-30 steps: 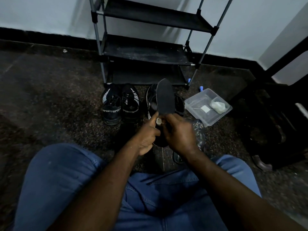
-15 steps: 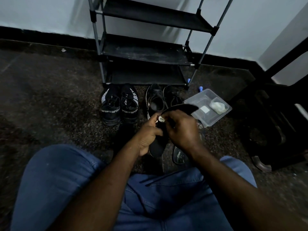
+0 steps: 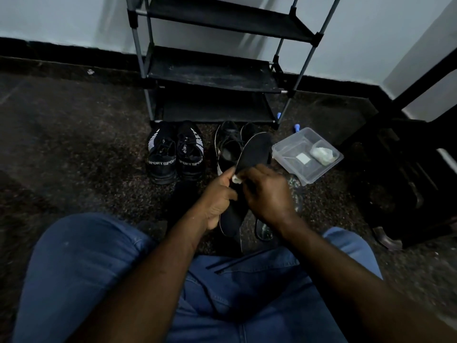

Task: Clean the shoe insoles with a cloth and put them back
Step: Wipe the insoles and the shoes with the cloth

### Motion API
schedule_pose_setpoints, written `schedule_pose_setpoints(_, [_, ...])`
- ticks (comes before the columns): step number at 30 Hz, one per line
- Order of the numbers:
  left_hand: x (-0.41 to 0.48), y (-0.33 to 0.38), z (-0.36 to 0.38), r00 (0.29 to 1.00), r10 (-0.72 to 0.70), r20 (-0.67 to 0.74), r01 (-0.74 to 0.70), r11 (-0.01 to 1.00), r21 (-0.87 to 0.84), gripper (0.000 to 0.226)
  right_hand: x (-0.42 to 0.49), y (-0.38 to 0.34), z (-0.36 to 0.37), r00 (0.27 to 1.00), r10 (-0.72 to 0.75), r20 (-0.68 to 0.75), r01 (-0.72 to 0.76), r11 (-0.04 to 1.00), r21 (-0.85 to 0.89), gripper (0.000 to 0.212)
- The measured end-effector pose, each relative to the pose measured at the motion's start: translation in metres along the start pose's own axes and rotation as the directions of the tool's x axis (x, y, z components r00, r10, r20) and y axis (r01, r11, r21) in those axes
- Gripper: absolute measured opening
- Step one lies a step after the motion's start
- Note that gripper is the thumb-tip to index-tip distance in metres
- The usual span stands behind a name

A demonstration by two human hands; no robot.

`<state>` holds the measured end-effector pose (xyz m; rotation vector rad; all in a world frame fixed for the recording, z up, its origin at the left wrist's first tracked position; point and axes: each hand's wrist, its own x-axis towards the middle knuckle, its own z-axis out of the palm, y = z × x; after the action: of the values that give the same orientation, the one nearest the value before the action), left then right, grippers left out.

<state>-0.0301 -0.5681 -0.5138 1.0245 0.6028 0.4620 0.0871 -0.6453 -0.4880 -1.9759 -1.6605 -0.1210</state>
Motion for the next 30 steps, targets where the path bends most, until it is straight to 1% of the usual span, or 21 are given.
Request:
schedule_pose_setpoints(3, [-0.003, 0.000, 0.000, 1.000, 0.007, 0.021, -0.007, 1.000, 0.003, 0.075, 0.014, 0.013, -0.005, 0.975, 0.170, -0.144, -0.168, 0.985, 0.026, 0.018])
schedule_pose_setpoints(4, [-0.004, -0.001, 0.000, 1.000, 0.009, 0.027, -0.010, 1.000, 0.014, 0.075, 0.017, 0.014, -0.005, 0.965, 0.208, -0.162, -0.205, 0.978, 0.034, 0.018])
schedule_pose_setpoints(5, [-0.004, -0.002, 0.000, 1.000, 0.010, 0.020, -0.011, 1.000, 0.024, 0.074, 0.016, 0.012, -0.004, 0.965, 0.210, -0.154, -0.206, 0.978, 0.043, 0.019])
schedule_pose_setpoints(6, [-0.004, -0.002, 0.000, 1.000, 0.011, 0.007, -0.011, 0.999, 0.032, 0.073, 0.012, 0.007, -0.002, 0.975, 0.181, -0.127, -0.176, 0.983, 0.052, 0.019])
schedule_pose_setpoints(9, [-0.002, -0.001, -0.002, 0.999, -0.001, -0.049, 0.003, 1.000, 0.028, 0.074, -0.003, -0.008, 0.004, 0.999, 0.032, 0.017, -0.033, 0.997, 0.071, 0.018])
schedule_pose_setpoints(10, [-0.001, 0.000, -0.002, 0.998, 0.002, -0.056, -0.001, 1.000, 0.023, 0.075, -0.004, -0.009, 0.005, 0.999, 0.008, 0.036, -0.010, 0.997, 0.071, 0.018])
schedule_pose_setpoints(11, [-0.001, 0.001, -0.002, 0.999, 0.006, -0.053, -0.005, 1.000, 0.015, 0.076, 0.000, -0.009, 0.003, 1.000, 0.009, 0.021, -0.010, 0.997, 0.072, 0.017])
schedule_pose_setpoints(13, [-0.002, 0.003, -0.002, 1.000, 0.012, -0.018, -0.012, 1.000, -0.006, 0.081, 0.017, -0.003, -0.002, 0.993, 0.083, -0.087, -0.076, 0.994, 0.079, 0.016])
schedule_pose_setpoints(15, [-0.006, 0.003, 0.000, 0.999, 0.011, 0.046, -0.012, 0.999, 0.036, 0.087, 0.035, 0.007, -0.010, 0.963, 0.195, -0.184, -0.182, 0.979, 0.089, 0.014])
schedule_pose_setpoints(17, [-0.009, 0.003, 0.001, 0.997, 0.008, 0.080, -0.013, 0.998, 0.055, 0.091, 0.047, 0.016, -0.016, 0.938, 0.279, -0.207, -0.256, 0.958, 0.130, 0.011])
schedule_pose_setpoints(18, [-0.009, 0.003, 0.002, 0.998, 0.003, 0.070, -0.006, 0.999, 0.042, 0.089, 0.049, 0.019, -0.017, 0.932, 0.299, -0.203, -0.272, 0.950, 0.152, 0.009])
schedule_pose_setpoints(20, [-0.005, 0.005, 0.000, 1.000, -0.007, 0.002, 0.007, 1.000, 0.026, 0.075, 0.047, 0.017, -0.018, 0.938, 0.304, -0.165, -0.274, 0.945, 0.181, 0.008])
schedule_pose_setpoints(22, [0.000, 0.005, -0.003, 0.999, 0.004, -0.046, -0.002, 0.999, 0.032, 0.058, 0.039, 0.012, -0.013, 0.954, 0.285, -0.094, -0.261, 0.942, 0.210, 0.012])
schedule_pose_setpoints(23, [0.001, 0.003, -0.003, 0.998, 0.012, -0.069, -0.010, 0.999, 0.037, 0.053, 0.034, 0.009, -0.010, 0.960, 0.273, -0.056, -0.255, 0.941, 0.223, 0.014])
schedule_pose_setpoints(25, [0.003, -0.001, -0.001, 0.995, 0.007, -0.102, -0.006, 1.000, 0.010, 0.050, 0.028, 0.007, -0.005, 0.968, 0.252, -0.005, -0.245, 0.943, 0.228, 0.015])
schedule_pose_setpoints(27, [0.002, -0.004, 0.002, 0.995, 0.018, -0.100, -0.017, 1.000, 0.005, 0.051, 0.025, 0.009, -0.004, 0.967, 0.254, -0.003, -0.246, 0.941, 0.232, 0.014])
schedule_pose_setpoints(29, [0.001, -0.004, 0.002, 0.994, 0.041, -0.097, -0.037, 0.999, 0.037, 0.049, 0.022, 0.010, -0.003, 0.965, 0.262, -0.011, -0.253, 0.940, 0.230, 0.013])
schedule_pose_setpoints(30, [0.001, -0.005, 0.001, 0.994, 0.041, -0.105, -0.036, 0.998, 0.048, 0.048, 0.020, 0.009, -0.002, 0.971, 0.238, -0.007, -0.231, 0.951, 0.208, 0.014])
